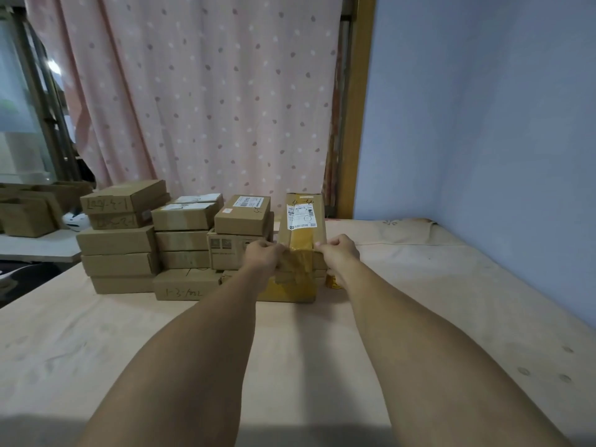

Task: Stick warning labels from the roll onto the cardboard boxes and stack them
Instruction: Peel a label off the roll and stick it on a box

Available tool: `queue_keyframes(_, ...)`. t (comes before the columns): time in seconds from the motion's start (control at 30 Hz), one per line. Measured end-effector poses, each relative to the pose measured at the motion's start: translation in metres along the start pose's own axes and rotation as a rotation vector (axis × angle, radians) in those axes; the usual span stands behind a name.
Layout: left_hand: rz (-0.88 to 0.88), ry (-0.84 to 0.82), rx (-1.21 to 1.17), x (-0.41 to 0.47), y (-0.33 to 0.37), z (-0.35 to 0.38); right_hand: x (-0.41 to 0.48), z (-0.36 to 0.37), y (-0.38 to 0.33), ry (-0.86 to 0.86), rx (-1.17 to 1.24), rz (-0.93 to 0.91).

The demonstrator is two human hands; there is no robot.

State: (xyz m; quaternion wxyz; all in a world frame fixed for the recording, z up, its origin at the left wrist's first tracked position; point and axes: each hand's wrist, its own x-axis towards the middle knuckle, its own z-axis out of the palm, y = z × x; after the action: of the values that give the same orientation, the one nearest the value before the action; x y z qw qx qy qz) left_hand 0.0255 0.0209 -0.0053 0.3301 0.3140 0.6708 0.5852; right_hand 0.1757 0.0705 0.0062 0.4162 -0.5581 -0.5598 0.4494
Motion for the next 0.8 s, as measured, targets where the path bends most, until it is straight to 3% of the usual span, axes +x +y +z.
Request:
queue_keyframes(0.17, 0.045, 0.007, -0.109, -0.010, -0.005, 0.000, -0.005, -0.011, -0.001, 0.067, 0.076, -0.033)
queue_keyframes(0.33, 0.094, -0.120, -0.178, -0.027, 0.004, 0.001, -0.008, -0.025, -0.004, 0.176, 0.262, 0.002)
queue_keyframes(0.5, 0.020, -0.230, -0.221, -0.030, 0.014, -0.001, -0.006, -0.042, -0.003, 0.264, 0.310, -0.031)
queue_keyframes(0.7, 0.011, -0.076, -0.315, -0.034, 0.032, -0.018, -0.003, -0.063, -0.002, 0.263, 0.340, -0.058)
queue_keyframes(0.8, 0.023, -0.078, -0.443, -0.032, 0.043, -0.041, -0.004, -0.073, -0.003, 0.218, 0.362, -0.085)
